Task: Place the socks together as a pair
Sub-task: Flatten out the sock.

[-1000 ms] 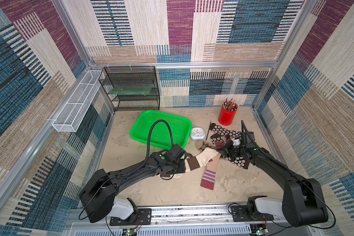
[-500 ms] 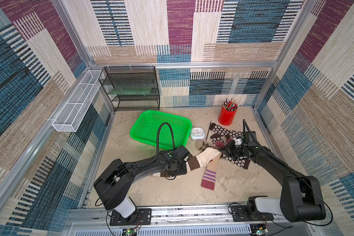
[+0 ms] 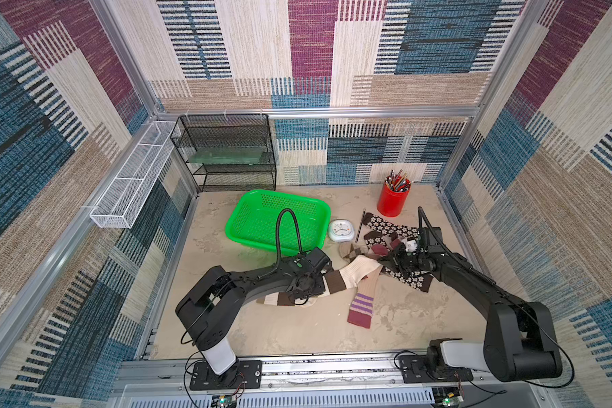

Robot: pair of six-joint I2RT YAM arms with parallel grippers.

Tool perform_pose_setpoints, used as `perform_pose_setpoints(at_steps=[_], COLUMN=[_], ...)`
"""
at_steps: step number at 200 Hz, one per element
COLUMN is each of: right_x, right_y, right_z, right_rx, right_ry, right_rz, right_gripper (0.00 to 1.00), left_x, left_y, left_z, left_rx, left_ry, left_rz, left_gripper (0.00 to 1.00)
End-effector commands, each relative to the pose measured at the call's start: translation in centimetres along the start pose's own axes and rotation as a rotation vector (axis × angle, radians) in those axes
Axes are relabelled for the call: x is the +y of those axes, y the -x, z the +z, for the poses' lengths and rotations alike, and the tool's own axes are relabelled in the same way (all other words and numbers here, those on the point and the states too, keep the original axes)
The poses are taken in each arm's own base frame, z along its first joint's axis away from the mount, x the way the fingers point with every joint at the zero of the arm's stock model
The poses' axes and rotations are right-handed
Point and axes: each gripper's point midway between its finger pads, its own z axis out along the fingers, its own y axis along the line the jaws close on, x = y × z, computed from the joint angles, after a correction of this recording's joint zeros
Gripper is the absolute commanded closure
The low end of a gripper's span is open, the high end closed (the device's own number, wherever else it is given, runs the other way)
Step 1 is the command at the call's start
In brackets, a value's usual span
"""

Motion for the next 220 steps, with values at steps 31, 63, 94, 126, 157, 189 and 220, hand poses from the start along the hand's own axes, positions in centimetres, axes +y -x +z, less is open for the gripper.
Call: perform_pose_setpoints(at_steps=[31,63,94,126,157,189,220], right_x=[0.4,0.2,0.1,0.4,0.7,0.1,0.0], right_y=[0.0,0.0,-0.1,-0.1,-0.1,-0.3,-0.4], right_z=[-0.1,-0.2,-0.3,-0.4,-0.6,-0.3,-0.2], right_rx=[0.000,-0.004,-0.011,-0.015,-0.016,-0.010,-0.005], right_ry=[0.014,0.010,0.005,0.022,0.025,0.019,0.020], right_rz=[-0.018,-0.016,-0.017,-0.011,-0.022,-0.016,-0.017], right_gripper=[1.00,1.00,1.00,1.00,1.00,1.00,1.00], left_x=[-0.4,-0.6,-0.8,-1.4,0.0,1.2,0.7], left_y=[0.5,0.1,0.1,0.2,-0.4,-1.6,-1.0], left_z=[-0.5,-1.3,-3.6,-5.1,-5.6,-3.9,-2.1], left_rx=[-0.011,0.000,-0.021,-0.024,0.001,0.042,0.041], left_ry=[-0.017,-0.039,-0.081,-0.134,-0.129,-0.131,-0.123], left_rz=[-0.001,0.010,0.031,0.042,0.034,-0.020,-0.047], left_gripper=[0.72,0.88,0.93,0.97,0.92,0.61,0.60])
